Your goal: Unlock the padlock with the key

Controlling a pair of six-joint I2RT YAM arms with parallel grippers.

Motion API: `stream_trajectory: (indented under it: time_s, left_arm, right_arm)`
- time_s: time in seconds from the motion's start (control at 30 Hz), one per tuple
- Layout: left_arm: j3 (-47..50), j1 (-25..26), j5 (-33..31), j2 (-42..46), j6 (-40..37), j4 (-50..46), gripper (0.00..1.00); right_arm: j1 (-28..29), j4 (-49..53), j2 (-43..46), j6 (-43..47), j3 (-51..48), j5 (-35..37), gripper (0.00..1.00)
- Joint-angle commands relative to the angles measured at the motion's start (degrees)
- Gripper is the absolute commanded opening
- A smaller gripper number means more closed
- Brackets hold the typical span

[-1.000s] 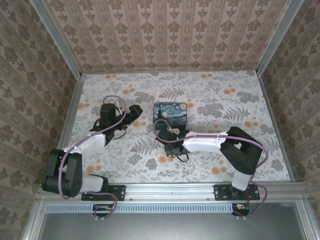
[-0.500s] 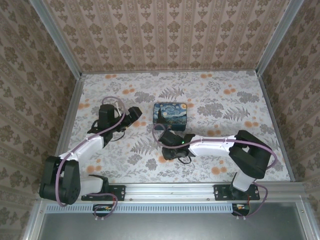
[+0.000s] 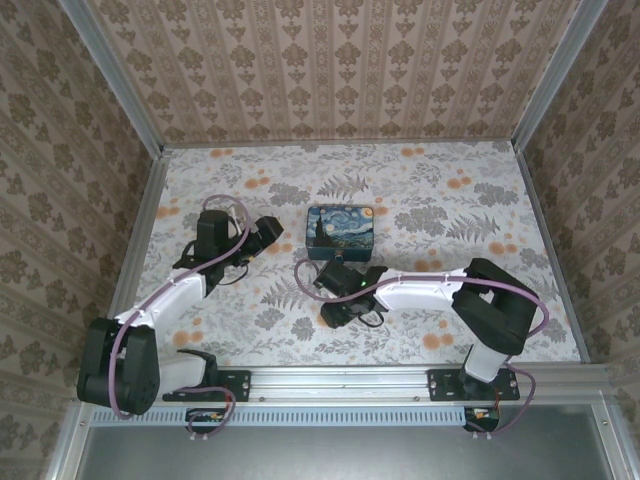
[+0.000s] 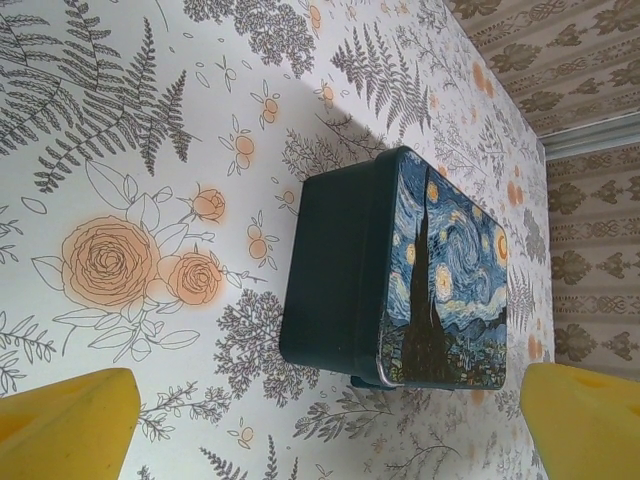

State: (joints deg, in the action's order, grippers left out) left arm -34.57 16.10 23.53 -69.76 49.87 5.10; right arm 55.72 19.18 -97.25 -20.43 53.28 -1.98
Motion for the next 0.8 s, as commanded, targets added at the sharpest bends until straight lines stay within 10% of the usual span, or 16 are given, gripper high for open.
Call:
stream_trajectory:
  time_s: [0.0,0.77]
  left_arm:
    - [-1.12,0.50,-1.12,1.55,-1.35,-1.56,1.00]
    - [-2.25,2.01,-1.82,-0.12,-1.78,-1.19,1.00]
  right_arm:
    - [-0.44,4.08,-0.77,3.08,0.23,-0.31,0.38]
    - [-3.38,4.30,3.35,5.59,0.52,-2.22,0.42]
